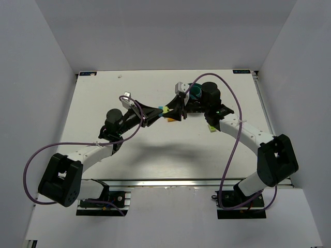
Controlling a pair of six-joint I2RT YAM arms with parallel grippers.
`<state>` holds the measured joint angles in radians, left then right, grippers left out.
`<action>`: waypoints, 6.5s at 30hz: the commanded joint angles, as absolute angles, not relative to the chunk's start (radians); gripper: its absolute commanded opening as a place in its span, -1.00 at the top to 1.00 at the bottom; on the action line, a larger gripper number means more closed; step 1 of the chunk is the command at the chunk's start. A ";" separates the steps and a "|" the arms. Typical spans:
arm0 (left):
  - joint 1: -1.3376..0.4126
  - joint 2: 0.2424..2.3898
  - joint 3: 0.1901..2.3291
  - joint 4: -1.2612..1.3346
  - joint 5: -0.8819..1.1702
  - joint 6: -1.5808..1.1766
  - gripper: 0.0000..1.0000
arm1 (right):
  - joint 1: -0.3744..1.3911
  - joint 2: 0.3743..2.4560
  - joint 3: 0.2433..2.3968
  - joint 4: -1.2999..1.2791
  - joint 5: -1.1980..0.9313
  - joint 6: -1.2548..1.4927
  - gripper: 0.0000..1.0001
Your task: Sort the legos into containers by color
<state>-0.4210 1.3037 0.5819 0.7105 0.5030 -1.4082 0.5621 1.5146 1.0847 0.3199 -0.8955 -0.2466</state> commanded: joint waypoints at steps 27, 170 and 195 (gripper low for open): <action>-0.379 1.408 0.627 0.910 0.520 -1.516 0.76 | 0.390 1.382 1.012 0.328 -0.804 -0.262 1.00; -0.695 1.169 0.746 0.290 0.403 -0.009 0.74 | 0.492 1.847 1.683 -1.141 -1.264 -1.255 -0.55; -0.695 1.135 0.727 0.295 0.295 -0.040 -0.06 | 0.456 1.818 1.660 -1.019 -1.229 -1.116 0.87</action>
<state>-0.6975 1.1934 0.7120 0.2611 0.3649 -0.0235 0.4778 1.8557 1.6714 -1.1076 -1.2556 -1.2064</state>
